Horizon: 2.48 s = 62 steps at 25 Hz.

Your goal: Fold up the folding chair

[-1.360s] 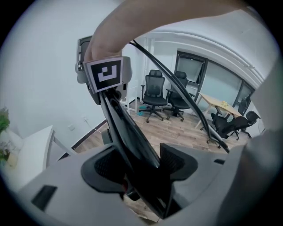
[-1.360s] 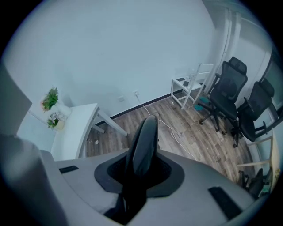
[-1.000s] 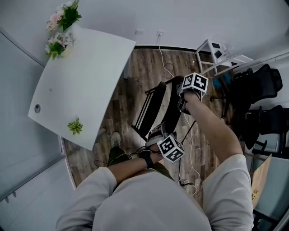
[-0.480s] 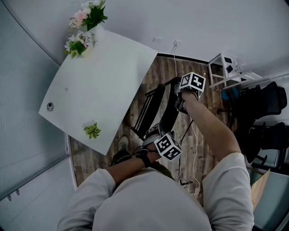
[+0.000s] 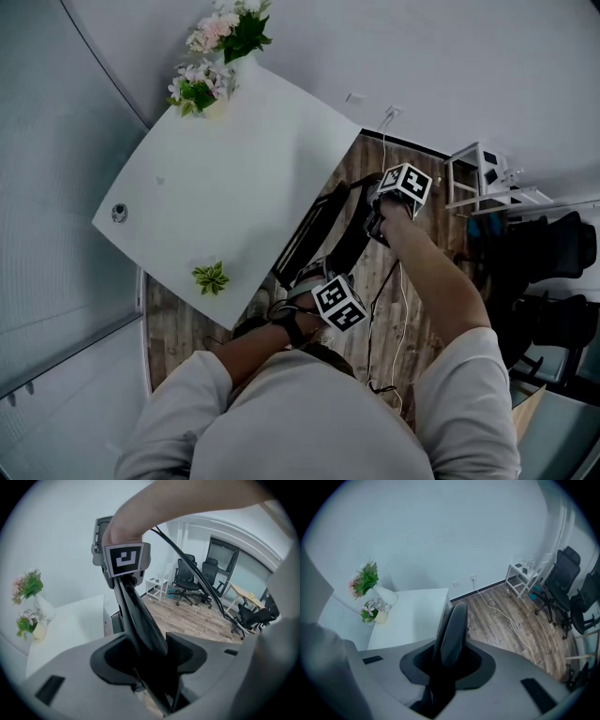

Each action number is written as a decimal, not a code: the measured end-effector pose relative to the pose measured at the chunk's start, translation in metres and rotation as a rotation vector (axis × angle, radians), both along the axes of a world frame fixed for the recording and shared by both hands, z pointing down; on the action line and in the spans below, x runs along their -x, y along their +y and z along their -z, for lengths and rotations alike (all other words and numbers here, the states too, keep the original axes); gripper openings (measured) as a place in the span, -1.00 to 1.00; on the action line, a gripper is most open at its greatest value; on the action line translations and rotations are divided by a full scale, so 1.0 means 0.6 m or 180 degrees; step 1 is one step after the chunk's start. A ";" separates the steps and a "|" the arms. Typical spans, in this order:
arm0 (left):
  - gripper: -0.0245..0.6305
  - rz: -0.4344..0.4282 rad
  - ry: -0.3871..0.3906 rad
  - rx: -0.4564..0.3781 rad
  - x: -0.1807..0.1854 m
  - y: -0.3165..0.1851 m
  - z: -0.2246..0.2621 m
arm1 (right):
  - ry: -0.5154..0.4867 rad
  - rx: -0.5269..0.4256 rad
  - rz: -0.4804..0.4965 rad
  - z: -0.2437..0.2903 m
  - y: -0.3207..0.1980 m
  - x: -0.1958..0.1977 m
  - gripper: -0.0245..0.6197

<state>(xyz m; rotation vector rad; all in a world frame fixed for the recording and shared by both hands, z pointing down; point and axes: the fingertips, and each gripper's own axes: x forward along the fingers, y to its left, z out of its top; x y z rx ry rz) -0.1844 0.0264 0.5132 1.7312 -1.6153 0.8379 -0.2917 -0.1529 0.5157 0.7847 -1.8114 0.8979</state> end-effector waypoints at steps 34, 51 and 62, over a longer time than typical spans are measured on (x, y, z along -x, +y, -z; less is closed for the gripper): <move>-0.24 0.0837 -0.0271 -0.0539 0.207 0.069 0.070 | -0.1355 -0.0211 0.0851 0.117 0.047 0.122 -0.10; -0.90 0.0554 -0.0151 -0.1847 -0.028 -0.071 0.326 | -0.1815 -0.3093 0.0612 0.409 0.020 -0.529 -0.86; -0.90 0.0068 -0.0046 -0.1969 -0.200 -0.111 0.347 | -0.1756 -0.3479 0.0332 0.448 0.055 -0.734 -0.89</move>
